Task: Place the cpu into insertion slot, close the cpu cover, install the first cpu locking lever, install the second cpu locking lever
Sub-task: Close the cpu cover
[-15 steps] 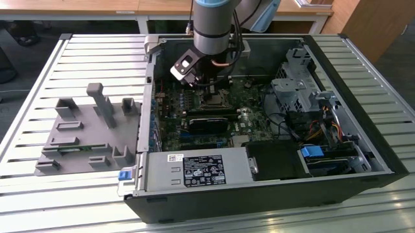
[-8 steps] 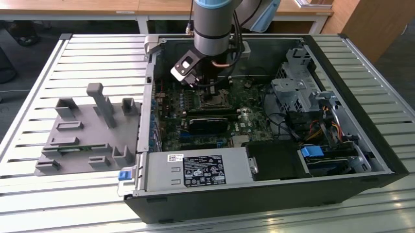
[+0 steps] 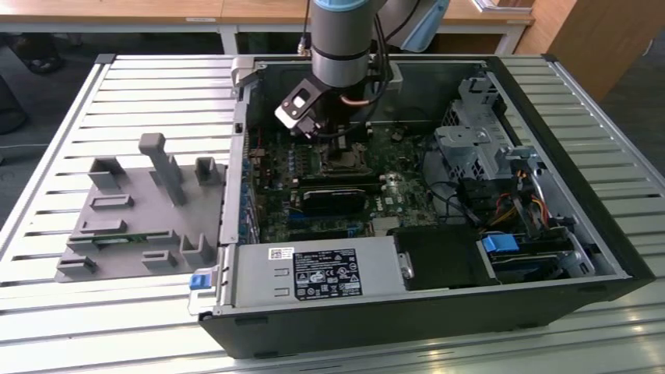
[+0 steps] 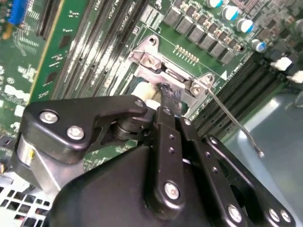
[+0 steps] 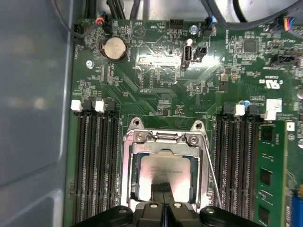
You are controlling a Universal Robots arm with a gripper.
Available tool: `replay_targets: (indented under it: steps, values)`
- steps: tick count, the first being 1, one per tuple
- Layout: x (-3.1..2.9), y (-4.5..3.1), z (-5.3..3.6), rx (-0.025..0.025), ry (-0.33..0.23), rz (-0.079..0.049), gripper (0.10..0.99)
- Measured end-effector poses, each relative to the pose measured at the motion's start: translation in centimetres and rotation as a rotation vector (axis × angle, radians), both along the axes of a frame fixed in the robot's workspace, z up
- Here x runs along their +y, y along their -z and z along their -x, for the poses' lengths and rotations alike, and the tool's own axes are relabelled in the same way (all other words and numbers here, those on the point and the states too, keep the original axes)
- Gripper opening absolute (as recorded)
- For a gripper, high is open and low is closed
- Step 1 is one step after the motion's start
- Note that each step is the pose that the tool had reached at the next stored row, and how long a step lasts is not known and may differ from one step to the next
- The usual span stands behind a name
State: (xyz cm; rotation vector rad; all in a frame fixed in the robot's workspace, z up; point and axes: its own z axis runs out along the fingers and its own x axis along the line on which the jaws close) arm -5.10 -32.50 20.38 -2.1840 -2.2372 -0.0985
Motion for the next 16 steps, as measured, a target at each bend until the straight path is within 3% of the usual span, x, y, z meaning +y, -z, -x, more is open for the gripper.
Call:
replay_targets:
  steps: [3, 16]
  values:
    - [-0.01, -0.88, 0.02, 0.0003, 0.000, 0.001, 0.106]
    - [0.00, -0.91, -1.36, 0.0011, 0.000, 0.001, 0.106]
